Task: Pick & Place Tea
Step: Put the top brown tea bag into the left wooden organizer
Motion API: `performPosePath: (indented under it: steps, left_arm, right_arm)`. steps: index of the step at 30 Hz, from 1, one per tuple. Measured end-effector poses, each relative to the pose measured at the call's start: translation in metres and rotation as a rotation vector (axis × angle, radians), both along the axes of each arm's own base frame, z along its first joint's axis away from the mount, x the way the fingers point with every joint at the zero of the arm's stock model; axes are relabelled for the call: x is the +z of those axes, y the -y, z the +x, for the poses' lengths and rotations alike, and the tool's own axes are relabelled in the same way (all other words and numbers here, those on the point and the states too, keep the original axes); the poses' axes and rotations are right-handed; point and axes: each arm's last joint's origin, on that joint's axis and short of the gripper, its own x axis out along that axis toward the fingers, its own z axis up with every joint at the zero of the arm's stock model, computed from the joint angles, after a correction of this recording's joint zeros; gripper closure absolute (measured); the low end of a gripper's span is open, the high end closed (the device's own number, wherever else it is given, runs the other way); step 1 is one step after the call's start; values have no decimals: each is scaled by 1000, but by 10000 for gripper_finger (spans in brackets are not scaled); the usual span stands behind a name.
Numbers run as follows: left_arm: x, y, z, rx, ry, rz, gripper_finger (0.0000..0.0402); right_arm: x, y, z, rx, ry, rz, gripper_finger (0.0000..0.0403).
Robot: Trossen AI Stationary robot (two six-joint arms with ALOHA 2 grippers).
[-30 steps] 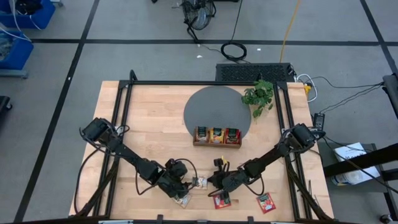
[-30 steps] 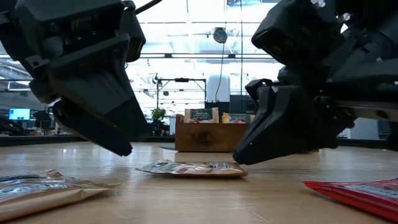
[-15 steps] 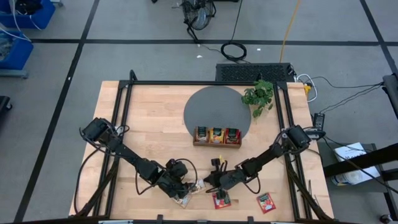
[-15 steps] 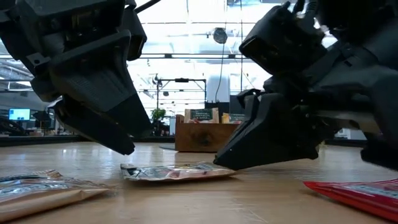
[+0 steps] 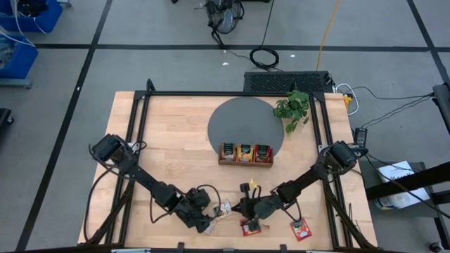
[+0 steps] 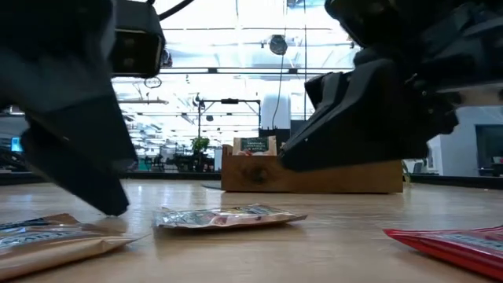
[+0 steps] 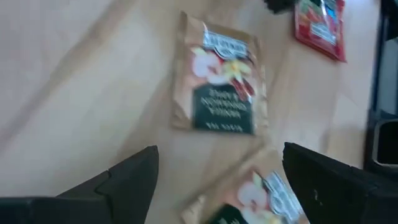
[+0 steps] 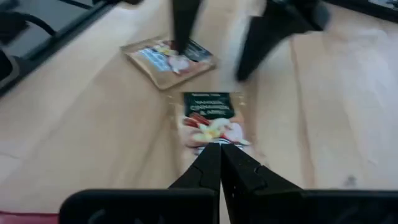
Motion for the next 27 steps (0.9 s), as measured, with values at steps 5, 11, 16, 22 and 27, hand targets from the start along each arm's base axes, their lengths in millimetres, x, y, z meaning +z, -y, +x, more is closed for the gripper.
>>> performPosePath:
  steps: [5, 11, 16, 22, 27]
  left_arm:
    - [1, 7, -4, 35, 14, -33, 62]
    - [1, 7, -4, 55, 29, -28, 62]
    - [-4, 11, -5, 83, 29, -41, 62]
    - [-13, 16, -2, 82, 40, -70, 62]
    - [-14, 16, -2, 81, 45, -58, 62]
  right_arm:
    - [-6, 3, 2, -10, -8, 3, 403]
    - [-15, 13, 10, -5, -41, 49, 403]
    - [-27, 19, 13, -8, -77, 75, 403]
    - [-35, 25, 17, -26, -97, 108, 403]
    - [-36, 24, 17, -23, -93, 108, 403]
